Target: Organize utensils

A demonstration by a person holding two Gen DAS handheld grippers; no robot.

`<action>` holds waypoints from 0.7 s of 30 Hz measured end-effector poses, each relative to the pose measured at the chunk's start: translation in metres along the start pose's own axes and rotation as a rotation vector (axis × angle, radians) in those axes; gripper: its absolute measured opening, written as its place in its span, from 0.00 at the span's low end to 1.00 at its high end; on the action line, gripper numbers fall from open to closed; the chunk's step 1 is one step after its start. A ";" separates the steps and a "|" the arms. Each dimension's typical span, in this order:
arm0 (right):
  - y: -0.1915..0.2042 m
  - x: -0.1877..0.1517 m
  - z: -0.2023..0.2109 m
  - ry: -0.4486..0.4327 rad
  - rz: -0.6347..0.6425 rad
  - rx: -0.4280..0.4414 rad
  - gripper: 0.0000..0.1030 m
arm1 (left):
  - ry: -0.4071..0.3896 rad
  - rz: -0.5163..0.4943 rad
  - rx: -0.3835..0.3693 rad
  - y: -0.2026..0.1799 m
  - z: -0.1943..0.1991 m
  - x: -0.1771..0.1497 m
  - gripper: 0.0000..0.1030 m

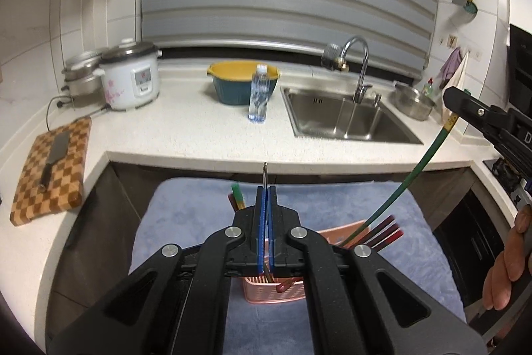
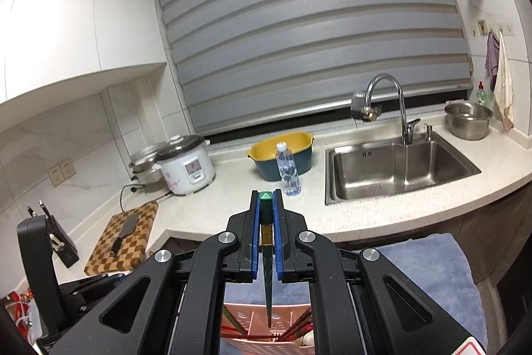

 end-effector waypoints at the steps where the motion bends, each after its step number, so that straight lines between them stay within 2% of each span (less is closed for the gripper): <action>1: -0.001 -0.002 -0.005 0.011 0.000 -0.003 0.07 | 0.009 0.001 -0.001 0.000 -0.005 -0.002 0.01; 11: -0.015 -0.037 -0.049 0.118 -0.014 -0.032 0.07 | 0.077 0.037 0.001 0.004 -0.046 -0.019 0.02; 13: -0.017 -0.037 -0.048 0.116 -0.011 -0.045 0.18 | 0.074 0.058 0.008 0.008 -0.048 -0.019 0.11; 14: -0.017 -0.037 -0.047 0.112 -0.007 -0.050 0.28 | 0.066 0.065 0.023 0.011 -0.047 -0.019 0.26; 15: -0.017 -0.036 -0.045 0.106 -0.003 -0.053 0.32 | 0.052 0.068 0.039 0.013 -0.045 -0.018 0.37; 21: -0.013 -0.041 -0.032 0.104 0.025 -0.059 0.35 | 0.029 0.058 0.073 0.014 -0.035 -0.017 0.39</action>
Point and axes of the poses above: each gripper's, at about its wrist camera, not at the fingertips, and z roughly against the way its jaws point, y to its left, x to its top, the point moved 8 cm from there along -z, roughly the way its jaws point, and after that the axes turned 9 degrees about y, right-handed, at the moved point
